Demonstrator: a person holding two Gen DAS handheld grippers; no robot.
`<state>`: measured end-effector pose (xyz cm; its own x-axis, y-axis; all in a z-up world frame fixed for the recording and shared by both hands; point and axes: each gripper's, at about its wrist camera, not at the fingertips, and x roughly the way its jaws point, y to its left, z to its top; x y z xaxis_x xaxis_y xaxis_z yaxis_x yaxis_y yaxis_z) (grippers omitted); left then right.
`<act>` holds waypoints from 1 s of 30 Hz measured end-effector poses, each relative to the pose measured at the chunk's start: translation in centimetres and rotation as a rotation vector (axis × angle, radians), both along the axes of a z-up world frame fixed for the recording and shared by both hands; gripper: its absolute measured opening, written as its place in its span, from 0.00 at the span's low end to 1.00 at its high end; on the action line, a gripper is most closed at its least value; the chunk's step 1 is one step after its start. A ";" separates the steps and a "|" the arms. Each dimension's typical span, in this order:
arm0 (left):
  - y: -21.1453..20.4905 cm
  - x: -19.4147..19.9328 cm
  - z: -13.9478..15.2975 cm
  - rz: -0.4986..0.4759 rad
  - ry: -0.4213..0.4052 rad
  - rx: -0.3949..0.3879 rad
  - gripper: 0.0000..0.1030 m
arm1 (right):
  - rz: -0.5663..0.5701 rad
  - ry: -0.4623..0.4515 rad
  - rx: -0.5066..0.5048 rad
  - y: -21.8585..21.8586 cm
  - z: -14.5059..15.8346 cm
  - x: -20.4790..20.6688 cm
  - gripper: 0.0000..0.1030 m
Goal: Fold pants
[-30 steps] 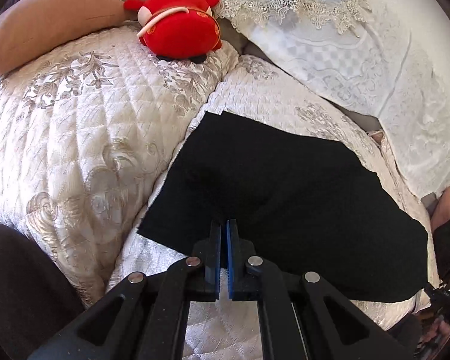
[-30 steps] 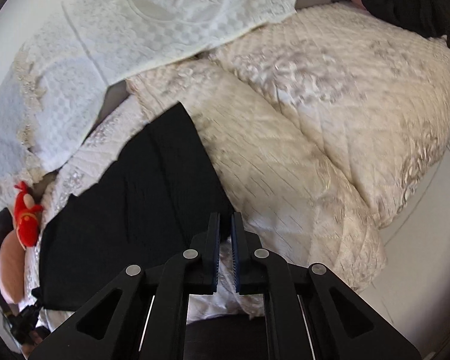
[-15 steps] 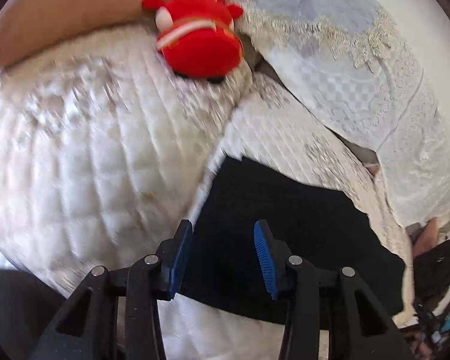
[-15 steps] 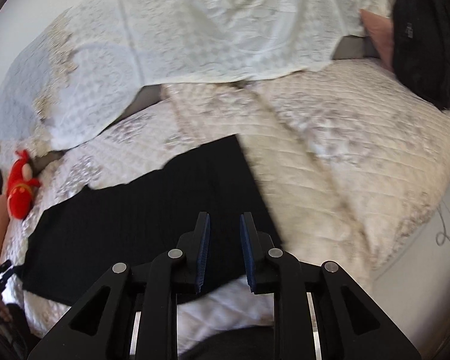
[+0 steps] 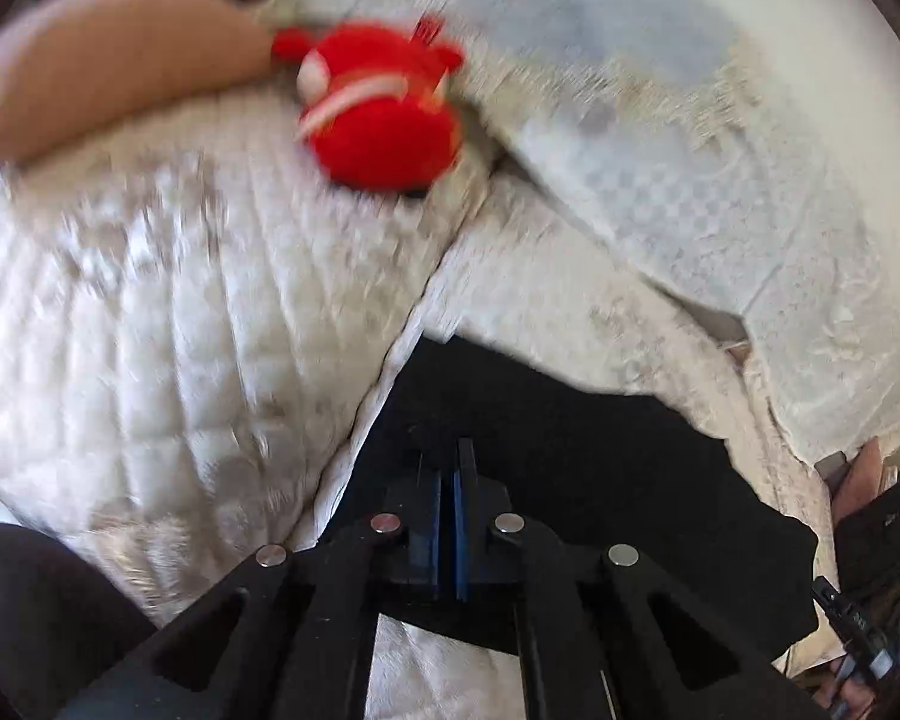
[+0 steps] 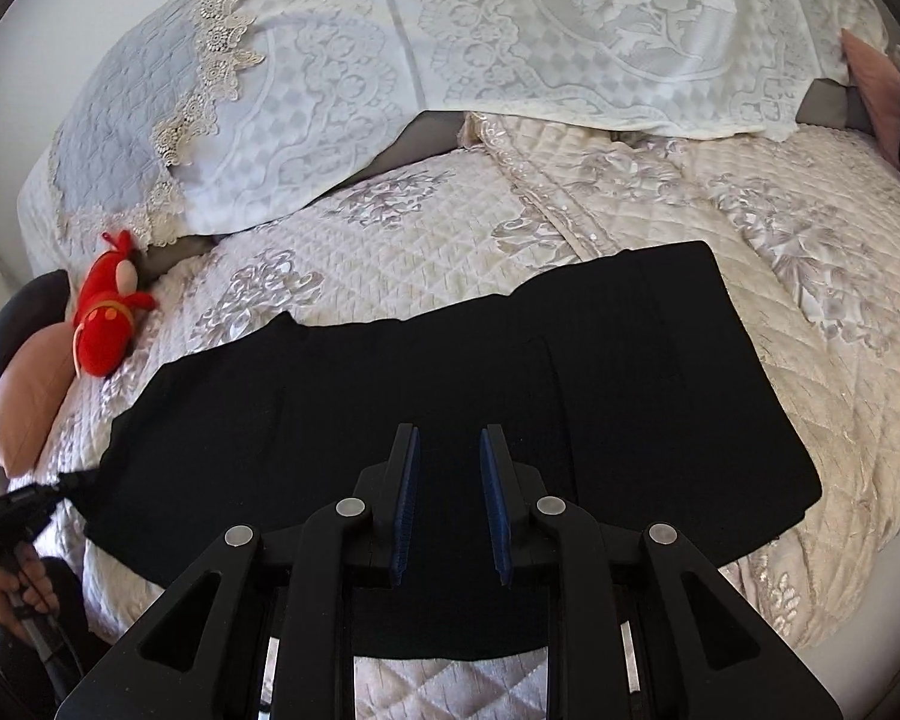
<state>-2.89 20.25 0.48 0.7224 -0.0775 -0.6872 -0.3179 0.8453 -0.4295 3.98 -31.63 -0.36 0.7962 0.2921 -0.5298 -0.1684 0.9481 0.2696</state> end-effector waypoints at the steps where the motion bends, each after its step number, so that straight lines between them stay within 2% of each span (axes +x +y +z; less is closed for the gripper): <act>1: -0.4 -0.7 0.7 -0.010 -0.023 0.030 0.04 | -0.001 0.009 -0.003 -0.1 -0.3 0.0 0.21; 2: -0.7 -1.0 0.8 -0.013 -0.020 0.053 0.04 | -0.003 0.019 -0.006 -0.3 -0.6 0.1 0.21; 4: -0.7 -1.0 -1.1 -0.014 0.051 0.059 0.04 | -0.018 0.051 -0.022 -0.6 -1.4 0.6 0.21; 6: 0.2 -0.7 -3.7 -0.005 0.142 -0.006 0.06 | -0.042 0.074 -0.045 -1.1 -2.1 0.7 0.21; 8: 0.9 -0.7 -4.6 0.037 0.183 -0.032 0.09 | -0.058 0.077 -0.047 -1.8 -2.3 0.4 0.21; 10: 1.6 -1.1 -3.9 0.072 0.166 -0.001 0.09 | -0.090 0.084 -0.053 -2.9 -2.6 0.1 0.21; 13: 2.4 -1.4 -2.4 0.128 0.164 0.093 0.09 | -0.152 0.145 -0.084 -4.9 -4.0 0.2 0.21; 15: 2.7 -1.3 -1.4 0.125 0.137 0.088 0.09 | -0.135 0.151 -0.047 -5.7 -4.2 -0.2 0.21; 18: 0.9 -0.6 0.4 0.044 0.077 0.110 0.09 | -0.141 0.140 -0.145 -4.0 -3.3 -0.6 0.21; 21: -3.0 1.3 0.7 -0.104 0.048 0.111 0.10 | -0.047 0.086 -0.150 -1.5 -2.2 -1.2 0.22; 23: -5.4 2.4 0.5 -0.190 0.050 0.111 0.10 | -0.010 0.083 -0.179 0.0 -2.3 -1.2 0.33; 26: -8.8 3.4 -0.8 -0.302 0.072 0.110 0.10 | 0.021 0.163 -0.253 1.0 -4.1 -0.9 0.37; 28: -10.7 3.5 -2.0 -0.380 0.107 0.112 0.10 | 0.019 0.162 -0.249 0.2 -4.5 -1.5 0.40; 30: -11.7 2.7 -3.1 -0.416 0.137 0.121 0.11 | -0.009 0.194 -0.254 -1.0 -4.7 -2.0 0.44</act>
